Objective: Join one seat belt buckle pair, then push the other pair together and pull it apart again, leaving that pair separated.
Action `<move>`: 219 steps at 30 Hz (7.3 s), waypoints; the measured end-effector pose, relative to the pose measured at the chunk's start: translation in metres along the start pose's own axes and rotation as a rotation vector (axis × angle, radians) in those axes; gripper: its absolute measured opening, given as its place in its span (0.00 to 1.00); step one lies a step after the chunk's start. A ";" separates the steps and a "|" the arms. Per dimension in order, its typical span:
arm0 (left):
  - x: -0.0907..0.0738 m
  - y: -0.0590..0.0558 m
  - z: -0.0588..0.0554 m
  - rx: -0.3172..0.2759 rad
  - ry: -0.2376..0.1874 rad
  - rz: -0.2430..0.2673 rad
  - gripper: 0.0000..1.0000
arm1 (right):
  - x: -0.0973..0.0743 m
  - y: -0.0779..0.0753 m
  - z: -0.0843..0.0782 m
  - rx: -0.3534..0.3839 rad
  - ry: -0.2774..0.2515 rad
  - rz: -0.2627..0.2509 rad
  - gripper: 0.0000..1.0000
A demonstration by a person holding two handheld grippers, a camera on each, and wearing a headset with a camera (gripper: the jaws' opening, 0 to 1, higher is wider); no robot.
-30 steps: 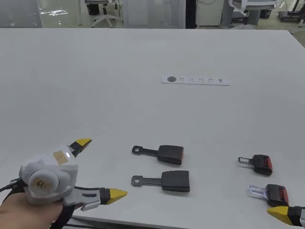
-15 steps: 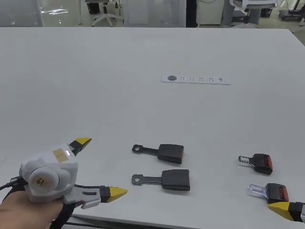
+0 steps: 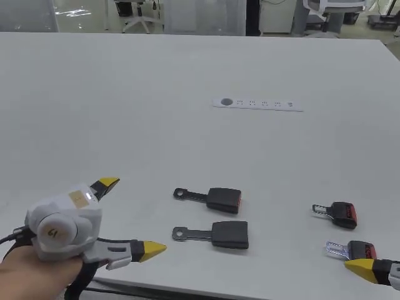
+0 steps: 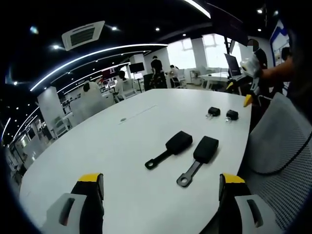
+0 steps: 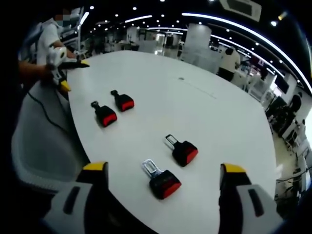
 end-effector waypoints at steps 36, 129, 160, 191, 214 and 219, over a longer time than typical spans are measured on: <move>0.000 -0.006 0.002 0.021 0.005 -0.024 1.00 | -0.005 0.003 0.002 -0.065 0.013 0.009 0.86; 0.083 -0.066 0.004 0.199 0.297 -0.362 0.71 | 0.022 -0.015 -0.030 -0.351 0.215 0.260 0.51; 0.147 -0.112 0.006 0.313 0.392 -0.582 0.54 | 0.065 -0.025 -0.055 -0.434 0.425 0.444 0.35; 0.144 -0.122 0.010 0.498 0.365 -0.695 0.34 | 0.069 -0.022 -0.053 -0.516 0.493 0.501 0.34; 0.147 -0.121 0.011 0.524 0.383 -0.713 0.34 | 0.079 -0.017 -0.042 -0.435 0.412 0.463 0.34; 0.147 -0.121 0.011 0.523 0.389 -0.711 0.34 | 0.087 -0.009 -0.034 -0.425 0.372 0.466 0.34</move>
Point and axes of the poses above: the centre of the closed fingertips' face, and the gripper's own axes: x roughly forward along the fingers, y roughly to its left, z roughly out of its top, the point moved 5 cm from there along -x, roughly backward along the fingers, and after that the axes turned 6 degrees about z, right-handed, at the moved point
